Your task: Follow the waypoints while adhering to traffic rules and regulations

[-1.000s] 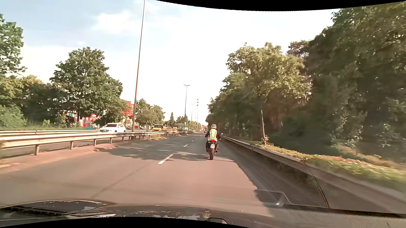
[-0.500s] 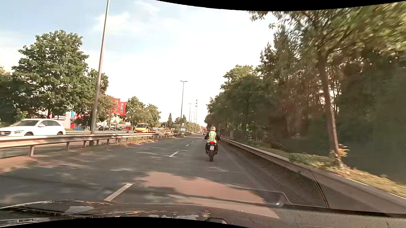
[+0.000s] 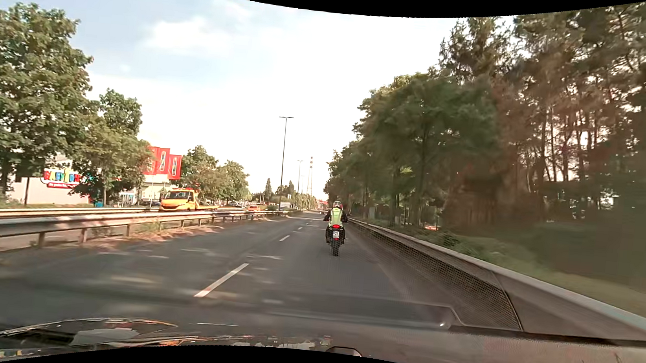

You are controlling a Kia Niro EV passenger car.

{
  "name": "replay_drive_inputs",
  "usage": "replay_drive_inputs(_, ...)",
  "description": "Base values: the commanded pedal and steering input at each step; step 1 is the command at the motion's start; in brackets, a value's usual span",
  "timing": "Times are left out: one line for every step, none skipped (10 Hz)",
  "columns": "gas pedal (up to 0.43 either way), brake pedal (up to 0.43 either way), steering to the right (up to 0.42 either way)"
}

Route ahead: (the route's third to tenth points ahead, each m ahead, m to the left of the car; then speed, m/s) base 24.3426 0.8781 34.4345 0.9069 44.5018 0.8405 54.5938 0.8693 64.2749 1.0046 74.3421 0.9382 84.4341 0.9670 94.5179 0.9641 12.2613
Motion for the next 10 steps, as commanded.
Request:
replay_drive_inputs(0.138, 0.0, 0.0)
replay_drive_inputs(0.138, 0.0, 0.0)
replay_drive_inputs(0.138, 0.0, 0.0)
replay_drive_inputs(0.138, 0.0, 0.0)
replay_drive_inputs(0.138, 0.0, 0.0)
replay_drive_inputs(0.138, 0.0, 0.0)
replay_drive_inputs(0.138, 0.0, -0.001)
replay_drive_inputs(0.138, 0.0, -0.003)
replay_drive_inputs(0.138, 0.0, -0.004)
replay_drive_inputs(0.138, 0.0, -0.004)
